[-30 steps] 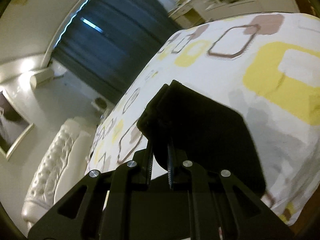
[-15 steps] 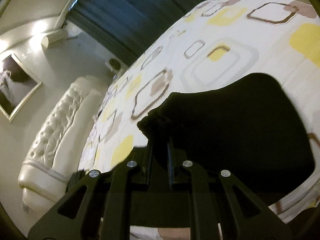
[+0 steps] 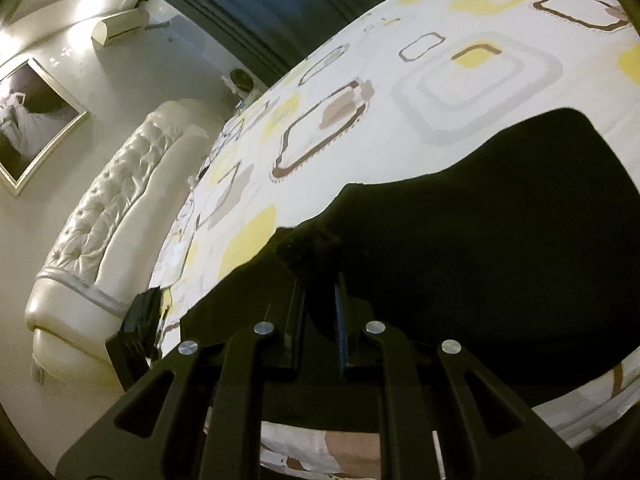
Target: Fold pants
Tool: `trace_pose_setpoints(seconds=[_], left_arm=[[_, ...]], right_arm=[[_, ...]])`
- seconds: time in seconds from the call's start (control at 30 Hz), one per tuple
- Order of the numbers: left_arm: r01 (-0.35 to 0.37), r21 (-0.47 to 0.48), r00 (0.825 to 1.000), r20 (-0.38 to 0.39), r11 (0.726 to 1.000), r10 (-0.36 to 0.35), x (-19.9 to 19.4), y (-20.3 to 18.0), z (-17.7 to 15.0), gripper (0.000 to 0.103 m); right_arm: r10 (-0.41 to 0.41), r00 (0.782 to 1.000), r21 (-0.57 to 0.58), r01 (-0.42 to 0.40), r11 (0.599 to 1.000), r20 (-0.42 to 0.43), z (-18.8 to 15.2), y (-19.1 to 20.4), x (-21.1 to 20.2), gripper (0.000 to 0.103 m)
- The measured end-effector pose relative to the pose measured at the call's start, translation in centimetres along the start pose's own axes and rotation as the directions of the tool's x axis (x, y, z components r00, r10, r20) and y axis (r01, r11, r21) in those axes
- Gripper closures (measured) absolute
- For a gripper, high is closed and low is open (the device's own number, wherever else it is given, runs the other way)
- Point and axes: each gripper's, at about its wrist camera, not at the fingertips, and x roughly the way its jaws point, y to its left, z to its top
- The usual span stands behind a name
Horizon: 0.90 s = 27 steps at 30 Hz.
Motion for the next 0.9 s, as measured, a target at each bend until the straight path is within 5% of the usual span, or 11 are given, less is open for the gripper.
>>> trace_pose_setpoints(seconds=[0.9], left_arm=[[0.007, 0.032, 1.000, -0.018, 0.999, -0.007, 0.3, -0.1, 0.0, 0.005]], right_arm=[[-0.016, 0.993, -0.081, 0.007, 0.997, -0.119, -2.8, 2.0, 3.7, 0.090]])
